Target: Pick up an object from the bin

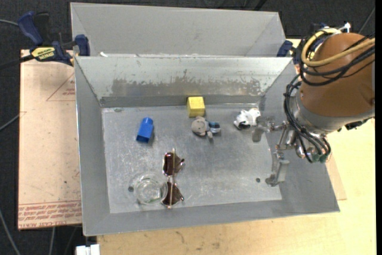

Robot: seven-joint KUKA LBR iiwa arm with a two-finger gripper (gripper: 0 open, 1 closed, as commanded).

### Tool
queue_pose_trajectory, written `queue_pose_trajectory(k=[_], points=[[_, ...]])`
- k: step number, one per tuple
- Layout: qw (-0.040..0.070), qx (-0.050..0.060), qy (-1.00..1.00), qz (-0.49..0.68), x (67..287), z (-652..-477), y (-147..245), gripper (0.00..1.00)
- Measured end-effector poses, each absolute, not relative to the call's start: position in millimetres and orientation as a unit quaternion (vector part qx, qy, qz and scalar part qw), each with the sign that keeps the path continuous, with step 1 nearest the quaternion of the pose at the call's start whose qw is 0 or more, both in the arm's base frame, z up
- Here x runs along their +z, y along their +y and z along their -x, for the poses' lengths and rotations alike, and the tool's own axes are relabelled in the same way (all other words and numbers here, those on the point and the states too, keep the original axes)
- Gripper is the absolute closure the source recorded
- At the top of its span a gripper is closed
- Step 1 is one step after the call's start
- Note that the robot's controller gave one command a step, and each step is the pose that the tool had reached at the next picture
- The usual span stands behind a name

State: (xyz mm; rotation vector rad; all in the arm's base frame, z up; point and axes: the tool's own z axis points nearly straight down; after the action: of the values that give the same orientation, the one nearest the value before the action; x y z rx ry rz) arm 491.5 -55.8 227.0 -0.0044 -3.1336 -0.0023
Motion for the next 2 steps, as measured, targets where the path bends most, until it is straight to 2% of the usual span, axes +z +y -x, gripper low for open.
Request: queue_pose_trajectory(k=[1,2], points=[[0.000,0.000,-1.000,0.000,231,-493.1,-55,0.00],[-0.004,0.000,-1.000,-0.025,147,-544.2,-64,0.00]])
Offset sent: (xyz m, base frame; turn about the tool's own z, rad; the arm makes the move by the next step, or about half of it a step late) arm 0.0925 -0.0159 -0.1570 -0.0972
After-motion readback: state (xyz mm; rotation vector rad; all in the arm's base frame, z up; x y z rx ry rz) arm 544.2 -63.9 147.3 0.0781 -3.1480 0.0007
